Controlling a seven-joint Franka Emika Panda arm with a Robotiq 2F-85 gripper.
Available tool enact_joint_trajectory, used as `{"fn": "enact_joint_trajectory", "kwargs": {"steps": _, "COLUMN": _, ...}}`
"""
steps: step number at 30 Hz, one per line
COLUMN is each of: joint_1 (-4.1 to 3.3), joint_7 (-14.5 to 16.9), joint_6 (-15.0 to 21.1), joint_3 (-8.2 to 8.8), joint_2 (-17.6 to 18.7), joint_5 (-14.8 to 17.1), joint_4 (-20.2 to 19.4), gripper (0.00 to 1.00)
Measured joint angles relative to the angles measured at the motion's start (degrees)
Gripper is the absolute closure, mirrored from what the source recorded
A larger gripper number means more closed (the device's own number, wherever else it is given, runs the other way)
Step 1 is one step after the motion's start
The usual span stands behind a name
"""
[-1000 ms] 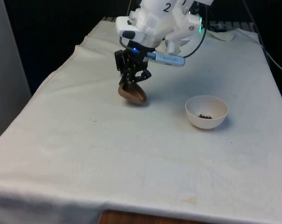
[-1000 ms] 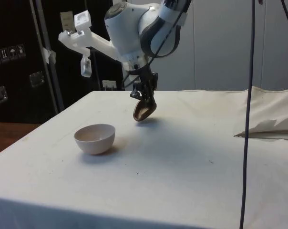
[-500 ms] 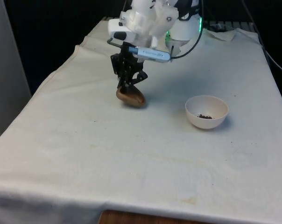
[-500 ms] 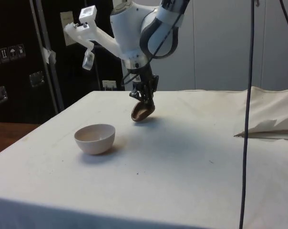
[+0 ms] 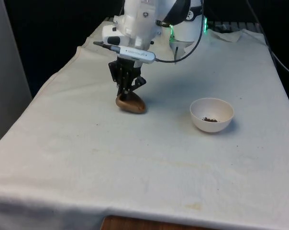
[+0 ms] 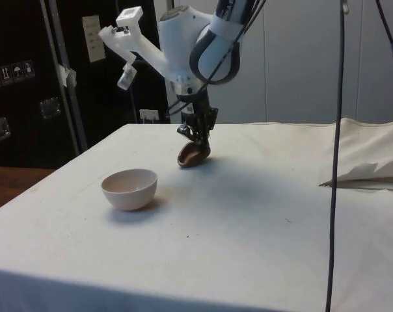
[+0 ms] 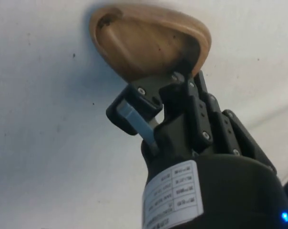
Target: Pour the coffee beans from the cup into the bowl.
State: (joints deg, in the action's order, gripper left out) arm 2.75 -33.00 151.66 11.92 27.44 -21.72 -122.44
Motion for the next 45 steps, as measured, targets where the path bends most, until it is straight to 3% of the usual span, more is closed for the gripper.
{"fn": "enact_joint_trajectory", "kwargs": {"steps": 17, "joint_1": 0.29, "joint_7": 10.5, "joint_6": 4.0, "joint_3": 1.20, "joint_2": 1.1, "joint_5": 12.5, "joint_4": 0.0, "gripper": 1.00}}
{"fn": "enact_joint_trajectory", "kwargs": {"steps": 30, "joint_1": 0.57, "joint_7": 21.9, "joint_6": 4.7, "joint_3": 1.72, "joint_2": 1.2, "joint_5": 25.6, "joint_4": 0.0, "gripper": 1.00}}
{"fn": "enact_joint_trajectory", "kwargs": {"steps": 33, "joint_1": 0.63, "joint_7": 23.6, "joint_6": 4.7, "joint_3": 1.83, "joint_2": 1.2, "joint_5": 27.3, "joint_4": 0.0, "gripper": 0.87}}
{"fn": "enact_joint_trajectory", "kwargs": {"steps": 34, "joint_1": 0.63, "joint_7": 24.8, "joint_6": 4.7, "joint_3": 1.95, "joint_2": 1.2, "joint_5": 28.6, "joint_4": 0.0, "gripper": 0.74}}
{"fn": "enact_joint_trajectory", "kwargs": {"steps": 35, "joint_1": 0.63, "joint_7": 25.3, "joint_6": 4.7, "joint_3": 1.95, "joint_2": 1.2, "joint_5": 29.2, "joint_4": 0.0, "gripper": 0.70}}
{"fn": "enact_joint_trajectory", "kwargs": {"steps": 40, "joint_1": 0.63, "joint_7": 26.6, "joint_6": 4.6, "joint_3": 2.01, "joint_2": 1.2, "joint_5": 30.6, "joint_4": 0.0, "gripper": 0.49}}
{"fn": "enact_joint_trajectory", "kwargs": {"steps": 45, "joint_1": 0.63, "joint_7": 27.0, "joint_6": 4.6, "joint_3": 2.01, "joint_2": 1.2, "joint_5": 31.1, "joint_4": 0.0, "gripper": 0.18}}
